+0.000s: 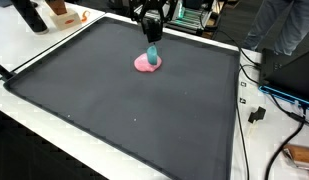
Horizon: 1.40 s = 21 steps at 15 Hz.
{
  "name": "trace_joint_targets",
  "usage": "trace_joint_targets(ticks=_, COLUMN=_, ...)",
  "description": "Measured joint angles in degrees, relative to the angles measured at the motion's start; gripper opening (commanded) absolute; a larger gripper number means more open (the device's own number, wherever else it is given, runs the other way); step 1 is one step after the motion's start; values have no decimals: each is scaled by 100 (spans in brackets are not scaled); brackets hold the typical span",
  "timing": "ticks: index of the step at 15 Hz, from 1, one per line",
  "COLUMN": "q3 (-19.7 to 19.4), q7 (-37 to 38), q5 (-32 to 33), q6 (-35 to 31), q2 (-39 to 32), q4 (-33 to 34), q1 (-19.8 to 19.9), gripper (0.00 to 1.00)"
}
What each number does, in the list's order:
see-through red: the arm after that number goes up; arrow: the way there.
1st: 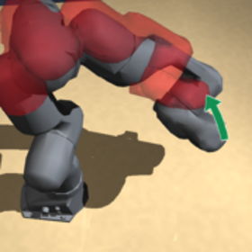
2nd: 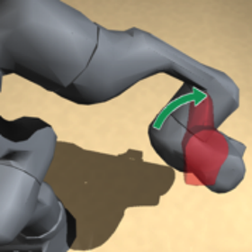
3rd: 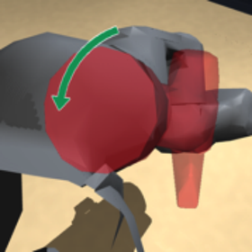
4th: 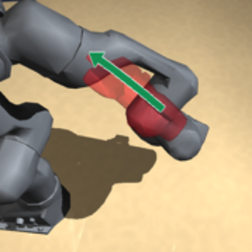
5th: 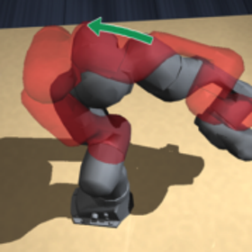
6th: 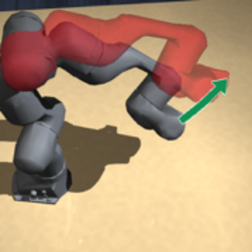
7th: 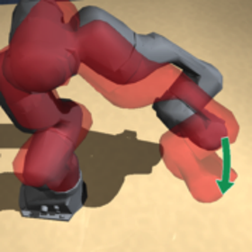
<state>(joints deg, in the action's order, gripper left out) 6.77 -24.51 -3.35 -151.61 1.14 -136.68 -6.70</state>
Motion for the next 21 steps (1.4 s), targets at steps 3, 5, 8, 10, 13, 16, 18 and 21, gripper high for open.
trace_joint_targets(ticks=3, q3=4, q7=7, q5=5, q6=2, q2=17, q4=-7, q1=-6, gripper=54)
trace_joint_targets(ticks=5, q3=4, q7=7, q5=5, q6=2, q2=17, q4=-10, q1=-6, gripper=54)
trace_joint_targets(ticks=8, q3=4, q7=7, q5=5, q6=2, q2=13, q4=-8, q1=-6, gripper=29)
trace_joint_targets(ticks=10, q3=14, q7=132, q5=236, q6=2, q2=9, q4=25, q1=-10, gripper=29)
trace_joint_targets(ticks=13, q3=111, q7=916, q5=1052, q6=46, q2=15, q4=124, q1=-47, gripper=29)
trace_joint_targets(ticks=16, q3=253, q7=2062, q5=1981, q6=411, q2=15, q4=308, q1=-146, gripper=29)
trace_joint_targets(ticks=18, q3=382, q7=2733, q5=2413, q6=837, q2=15, q4=468, q1=-247, gripper=29)
trace_joint_targets(ticks=21, q3=593, q7=3501, q5=2849, q6=1490, q2=0, q4=706, q1=-432, gripper=29)
